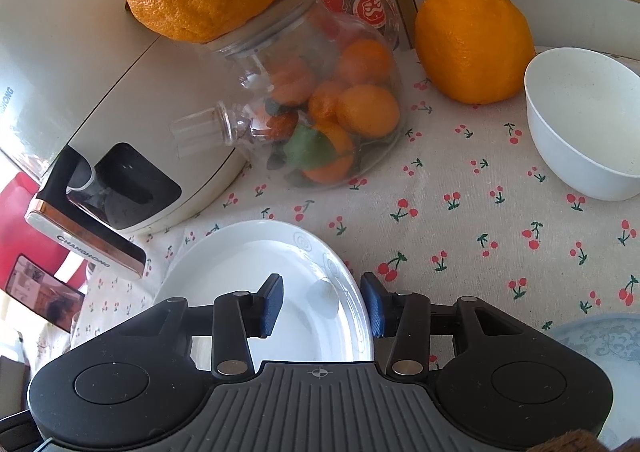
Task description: Organize plates and bowls
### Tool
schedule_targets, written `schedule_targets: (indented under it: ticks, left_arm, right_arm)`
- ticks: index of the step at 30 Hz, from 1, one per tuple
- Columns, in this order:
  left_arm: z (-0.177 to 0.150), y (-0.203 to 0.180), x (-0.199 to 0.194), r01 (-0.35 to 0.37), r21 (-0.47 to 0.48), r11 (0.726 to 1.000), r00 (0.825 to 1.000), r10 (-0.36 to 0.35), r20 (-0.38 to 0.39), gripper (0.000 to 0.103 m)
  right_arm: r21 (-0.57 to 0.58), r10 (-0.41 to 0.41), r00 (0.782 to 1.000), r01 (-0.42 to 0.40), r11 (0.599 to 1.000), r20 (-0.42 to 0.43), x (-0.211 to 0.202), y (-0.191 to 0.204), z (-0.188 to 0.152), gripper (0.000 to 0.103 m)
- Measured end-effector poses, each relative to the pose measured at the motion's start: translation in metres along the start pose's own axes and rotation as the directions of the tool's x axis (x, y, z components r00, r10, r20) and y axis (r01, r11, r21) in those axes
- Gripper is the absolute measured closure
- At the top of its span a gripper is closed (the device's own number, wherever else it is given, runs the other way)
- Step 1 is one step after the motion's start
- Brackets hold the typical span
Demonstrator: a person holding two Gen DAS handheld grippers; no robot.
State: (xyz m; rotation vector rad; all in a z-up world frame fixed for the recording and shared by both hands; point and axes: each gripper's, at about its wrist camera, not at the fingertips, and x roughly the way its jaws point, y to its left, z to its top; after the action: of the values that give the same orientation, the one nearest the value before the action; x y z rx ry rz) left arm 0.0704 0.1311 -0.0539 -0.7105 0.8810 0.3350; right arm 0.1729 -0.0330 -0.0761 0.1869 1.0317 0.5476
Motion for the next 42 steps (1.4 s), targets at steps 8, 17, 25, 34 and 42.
schedule_targets:
  ticks: [8,17,25,34,42]
  left_arm:
    - [0.006,0.005,-0.008,0.023,-0.029,0.999,1.0,-0.022,0.017,0.071]
    - [0.006,-0.003,-0.025,0.057,-0.004,0.998,0.996,-0.057,0.062,0.071]
    - [-0.009,-0.021,-0.04,0.112,0.054,0.992,0.99,-0.116,0.077,0.071]
    - [-0.029,-0.045,-0.048,0.168,0.128,0.977,0.982,-0.177,0.06,0.071]
    - [-0.05,-0.062,-0.046,0.199,0.22,0.955,0.979,-0.204,0.003,0.071]
  right_arm:
    - [-0.029,0.009,1.0,-0.008,1.0,0.027,-0.01,0.012,-0.002,0.061]
    - [-0.045,-0.016,0.998,0.019,0.999,0.066,-0.034,0.018,-0.008,0.061]
    - [-0.019,-0.043,0.991,0.046,0.999,0.128,-0.075,0.013,-0.01,0.061]
    - [0.027,-0.112,0.981,0.109,0.994,0.16,-0.119,-0.005,-0.028,0.061]
    - [0.11,-0.173,0.972,0.157,0.981,0.16,-0.144,-0.032,-0.055,0.061]
